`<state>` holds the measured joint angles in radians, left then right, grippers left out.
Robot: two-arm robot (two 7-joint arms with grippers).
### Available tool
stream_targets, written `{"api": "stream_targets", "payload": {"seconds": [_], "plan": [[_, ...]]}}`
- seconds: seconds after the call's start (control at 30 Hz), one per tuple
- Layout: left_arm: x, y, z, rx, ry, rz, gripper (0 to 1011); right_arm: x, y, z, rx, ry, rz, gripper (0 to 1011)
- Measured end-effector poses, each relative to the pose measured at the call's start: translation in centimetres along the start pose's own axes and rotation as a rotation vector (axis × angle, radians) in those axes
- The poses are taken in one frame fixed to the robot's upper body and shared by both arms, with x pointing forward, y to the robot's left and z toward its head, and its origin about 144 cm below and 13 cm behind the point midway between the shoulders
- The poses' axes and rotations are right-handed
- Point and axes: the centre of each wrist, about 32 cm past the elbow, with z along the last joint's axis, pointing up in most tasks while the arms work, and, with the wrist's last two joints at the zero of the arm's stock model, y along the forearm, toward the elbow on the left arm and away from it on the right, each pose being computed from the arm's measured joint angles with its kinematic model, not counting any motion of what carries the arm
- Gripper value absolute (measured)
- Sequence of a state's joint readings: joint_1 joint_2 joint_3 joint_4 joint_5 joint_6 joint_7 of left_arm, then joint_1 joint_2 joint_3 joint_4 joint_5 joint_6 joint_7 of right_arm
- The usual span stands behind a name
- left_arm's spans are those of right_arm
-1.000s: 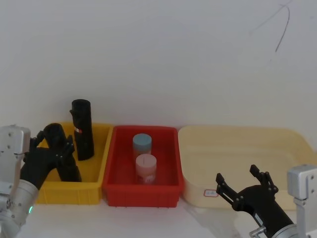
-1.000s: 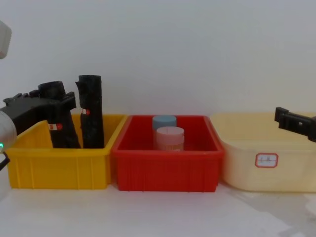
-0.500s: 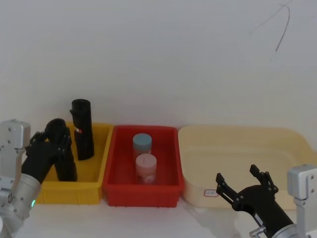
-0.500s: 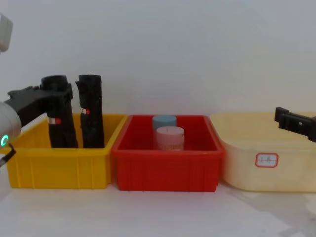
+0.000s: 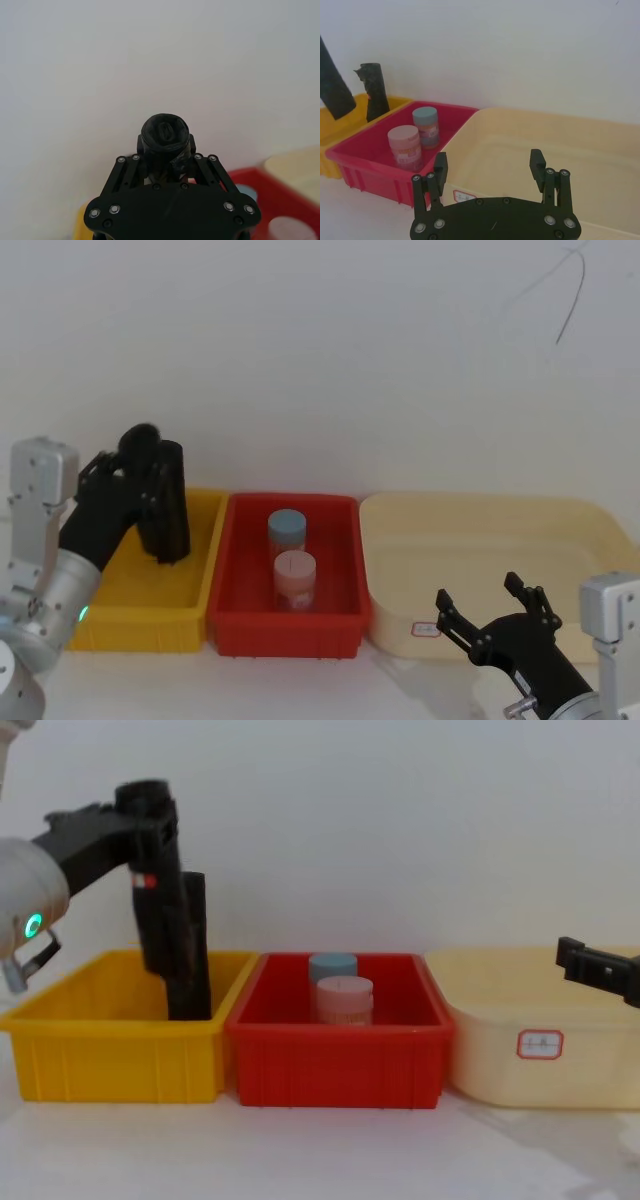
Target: Pick up the garbage bag with the one hand and transfer it to the other hand.
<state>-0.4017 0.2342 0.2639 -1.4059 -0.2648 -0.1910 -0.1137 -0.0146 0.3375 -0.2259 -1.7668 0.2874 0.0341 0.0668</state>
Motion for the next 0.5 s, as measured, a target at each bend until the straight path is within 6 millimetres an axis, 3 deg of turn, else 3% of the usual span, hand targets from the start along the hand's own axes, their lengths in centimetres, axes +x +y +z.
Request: {"api": "stream_targets", "payload": {"seconds": [0.5], "plan": [[-2.2,-2.2,2.9,-0.120,0.018,-0.185,371,0.0,0.0,0.0,0.000,0.000,0.000,1000]]}}
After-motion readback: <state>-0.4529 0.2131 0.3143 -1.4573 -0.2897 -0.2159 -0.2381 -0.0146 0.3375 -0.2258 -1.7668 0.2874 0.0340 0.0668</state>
